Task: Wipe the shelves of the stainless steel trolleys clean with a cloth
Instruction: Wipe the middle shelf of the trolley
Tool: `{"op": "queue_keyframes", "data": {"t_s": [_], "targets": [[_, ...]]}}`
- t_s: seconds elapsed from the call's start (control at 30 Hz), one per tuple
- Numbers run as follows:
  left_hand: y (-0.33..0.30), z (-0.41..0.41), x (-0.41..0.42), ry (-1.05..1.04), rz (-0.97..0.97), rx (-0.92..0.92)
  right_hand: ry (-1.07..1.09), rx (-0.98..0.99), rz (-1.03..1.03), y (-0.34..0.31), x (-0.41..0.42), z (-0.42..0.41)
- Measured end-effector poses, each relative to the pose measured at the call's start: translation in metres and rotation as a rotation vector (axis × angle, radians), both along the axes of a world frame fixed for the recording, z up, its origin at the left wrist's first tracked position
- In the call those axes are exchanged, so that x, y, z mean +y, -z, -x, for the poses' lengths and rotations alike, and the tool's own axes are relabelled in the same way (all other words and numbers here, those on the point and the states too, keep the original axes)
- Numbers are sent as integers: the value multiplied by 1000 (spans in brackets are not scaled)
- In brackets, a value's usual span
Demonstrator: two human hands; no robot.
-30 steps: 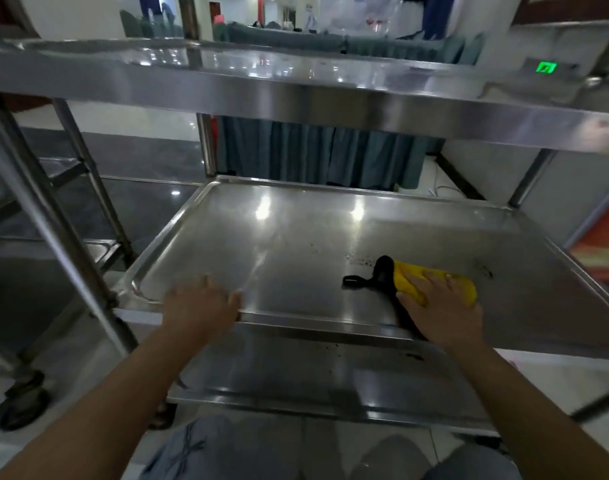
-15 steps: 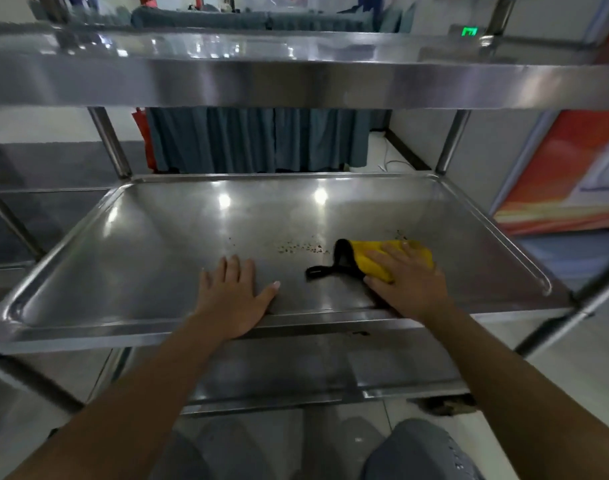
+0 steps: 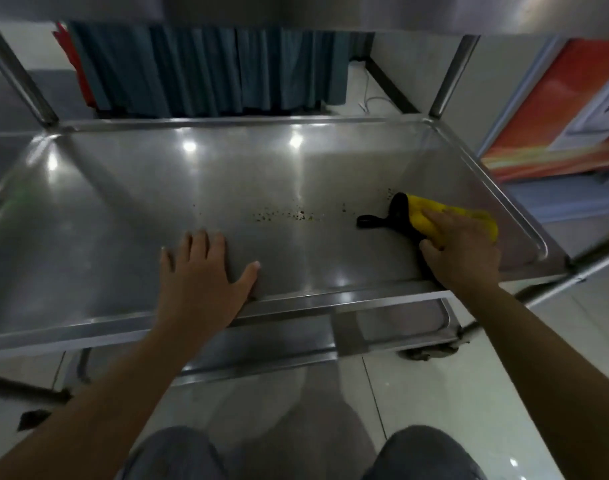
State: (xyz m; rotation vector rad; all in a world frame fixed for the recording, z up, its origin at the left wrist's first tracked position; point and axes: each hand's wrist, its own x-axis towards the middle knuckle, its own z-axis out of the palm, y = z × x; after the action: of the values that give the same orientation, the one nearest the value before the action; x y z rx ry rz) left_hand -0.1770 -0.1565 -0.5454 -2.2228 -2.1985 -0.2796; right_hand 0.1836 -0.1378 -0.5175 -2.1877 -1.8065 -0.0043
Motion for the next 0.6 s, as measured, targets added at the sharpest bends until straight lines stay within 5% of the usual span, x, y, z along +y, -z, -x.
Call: {"op": "queue_keyframes", "data": {"t_s": [0.2,0.3,0.6], "targets": [[-12,1,-2,-37,196,6,-118,-41,150,-29,-55,49],[-40,-7,-15,12,383,-7,-244,106,255,-56,-80,60],[-247,-20,-124,272,747,-394,-394,366,229,-258,-184,92]]}}
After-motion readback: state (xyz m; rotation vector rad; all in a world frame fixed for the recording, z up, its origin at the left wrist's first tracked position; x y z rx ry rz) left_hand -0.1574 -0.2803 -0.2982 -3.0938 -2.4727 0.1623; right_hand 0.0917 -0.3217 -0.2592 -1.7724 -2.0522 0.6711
